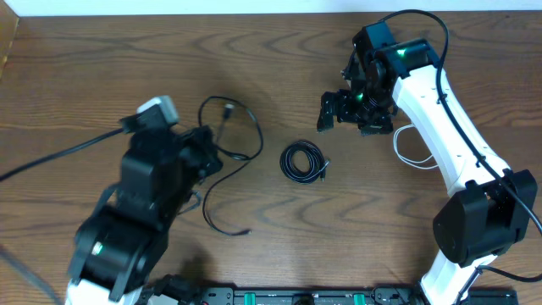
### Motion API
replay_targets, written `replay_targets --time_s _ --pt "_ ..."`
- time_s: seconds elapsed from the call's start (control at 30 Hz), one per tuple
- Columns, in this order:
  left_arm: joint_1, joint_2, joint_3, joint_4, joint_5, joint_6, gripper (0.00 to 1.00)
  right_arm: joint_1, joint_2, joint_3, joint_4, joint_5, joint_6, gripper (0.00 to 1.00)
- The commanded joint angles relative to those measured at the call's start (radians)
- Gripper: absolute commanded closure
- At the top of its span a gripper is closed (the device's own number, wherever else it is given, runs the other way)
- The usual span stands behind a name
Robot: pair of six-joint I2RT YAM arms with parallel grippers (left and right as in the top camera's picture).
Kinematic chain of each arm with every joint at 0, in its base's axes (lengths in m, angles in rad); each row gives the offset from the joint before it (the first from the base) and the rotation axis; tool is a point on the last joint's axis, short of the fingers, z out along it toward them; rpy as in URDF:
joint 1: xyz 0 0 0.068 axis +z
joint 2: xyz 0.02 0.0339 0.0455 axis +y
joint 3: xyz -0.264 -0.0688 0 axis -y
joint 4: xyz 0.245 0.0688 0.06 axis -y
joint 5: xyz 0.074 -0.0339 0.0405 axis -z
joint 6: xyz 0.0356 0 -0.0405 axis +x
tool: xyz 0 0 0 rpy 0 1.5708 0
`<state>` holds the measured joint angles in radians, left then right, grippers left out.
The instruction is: Untangle cables
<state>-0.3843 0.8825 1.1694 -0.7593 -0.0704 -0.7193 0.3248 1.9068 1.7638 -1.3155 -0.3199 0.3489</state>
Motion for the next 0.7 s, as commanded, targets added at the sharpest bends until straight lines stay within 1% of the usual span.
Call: replay_targets --time_s 0.0,0.13,0.23,0.33,0.43,0.47,0.57,0.6,0.67 --pt "-0.001 -0.050 0.013 -0.006 -0.047 0.071 0.92 0.004 -0.006 -0.006 0.000 0.000 0.010 0.01" --pt "-0.001 -0.066 0.013 -0.011 -0.046 0.146 0.92 0.004 -0.006 -0.006 0.000 0.000 0.010 0.01" --pt "-0.001 -0.065 0.013 -0.034 -0.047 0.163 0.92 0.004 -0.006 -0.006 0.005 0.000 0.010 0.01" --pt "0.000 -0.065 0.013 -0.052 -0.047 0.174 0.93 0.004 -0.006 -0.006 0.061 -0.001 0.011 0.01" --pt "0.000 -0.065 0.013 -0.055 -0.047 0.196 0.92 0.004 -0.006 -0.006 0.077 -0.066 0.099 0.01" --pt "0.000 -0.065 0.013 -0.055 -0.047 0.196 0.92 0.004 -0.006 -0.006 0.080 -0.105 0.151 0.01" --pt "0.000 -0.065 0.013 -0.055 -0.047 0.195 0.92 0.018 -0.006 -0.010 0.079 -0.235 0.216 0.01" --pt "0.000 -0.065 0.013 -0.054 -0.047 0.195 0.92 0.030 -0.006 -0.011 0.087 -0.275 0.213 0.01" --pt "0.000 -0.063 0.013 -0.047 -0.047 0.195 0.92 0.077 -0.006 -0.011 0.132 -0.344 0.163 0.06"
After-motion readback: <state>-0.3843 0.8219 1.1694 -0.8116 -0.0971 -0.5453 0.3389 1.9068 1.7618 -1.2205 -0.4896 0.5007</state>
